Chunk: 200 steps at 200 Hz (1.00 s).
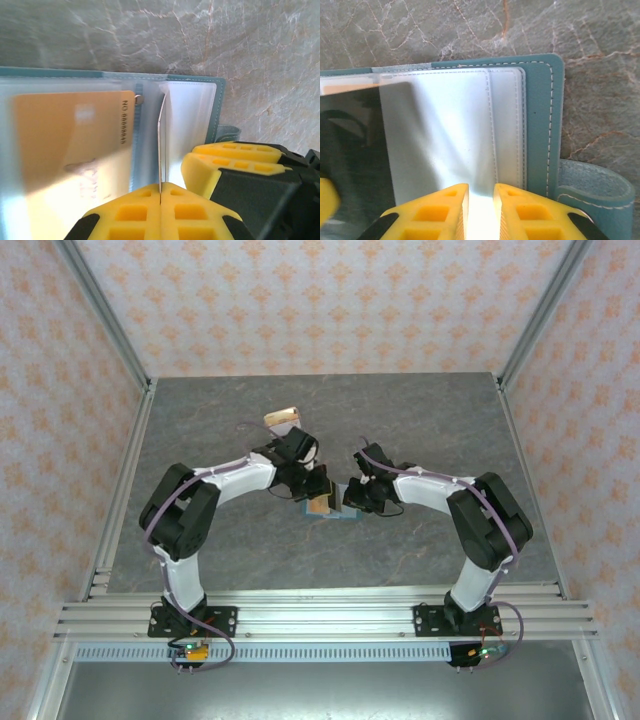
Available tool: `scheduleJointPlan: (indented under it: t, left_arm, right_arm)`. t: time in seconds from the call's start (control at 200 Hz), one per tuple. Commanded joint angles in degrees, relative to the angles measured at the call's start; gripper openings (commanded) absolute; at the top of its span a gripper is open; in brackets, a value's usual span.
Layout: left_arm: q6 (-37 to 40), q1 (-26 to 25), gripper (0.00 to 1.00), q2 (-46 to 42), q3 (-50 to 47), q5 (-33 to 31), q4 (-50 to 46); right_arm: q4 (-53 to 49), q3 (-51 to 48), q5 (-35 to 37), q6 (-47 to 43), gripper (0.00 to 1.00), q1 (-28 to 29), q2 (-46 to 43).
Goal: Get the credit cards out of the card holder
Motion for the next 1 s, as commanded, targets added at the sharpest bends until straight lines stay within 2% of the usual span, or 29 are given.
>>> scheduleJointPlan:
  t: [0.0,0.255,0.41,0.48,0.626,0.706,0.821,0.906,0.996]
  left_arm:
    - [3.4,1.8,0.00,-3.5,-1.8,-3.5,-4.6]
    - [10.0,4.1,0.00,-9.9,-0.1,-9.6,-13.6]
    - [13.9,4.2,0.00,-14.7,3.0,-16.0,-20.3]
    - [14.8,4.2,0.00,-17.1,3.9,-20.0,-22.1]
    - [17.3,4.2,0.00,-21.5,5.0,-29.8,-24.6]
    - [19.2,4.2,0.00,-23.2,5.1,-33.7,-24.6]
    - [23.6,4.2,0.00,-24.1,5.7,-36.6,-22.5]
    - [29.7,4.2,0.00,-23.7,6.3,-37.0,-19.7]
    - [36.8,4.3,0.00,-21.0,9.5,-36.2,-19.0]
  right_arm:
    - [-3.0,-0.4,3.2,-0.5,0.22,0.0,0.8]
    - [-1.9,0.1,1.9,-0.5,0.23,0.0,-2.4]
    - [0.3,-0.7,1.8,-0.5,0.30,0.0,-6.9]
    - [1.1,-1.3,2.2,-0.2,0.38,0.0,-8.9]
    - [1.1,-2.3,5.1,0.7,0.67,-0.1,-13.1]
    - [0.9,-2.9,7.1,0.6,0.78,-0.2,-15.2]
    - [0.9,-3.6,9.7,0.3,0.90,-0.2,-18.0]
    - [0.8,-4.0,10.8,0.0,0.98,-0.2,-19.2]
    - [1.1,-4.4,11.1,-0.1,0.99,-0.3,-19.9]
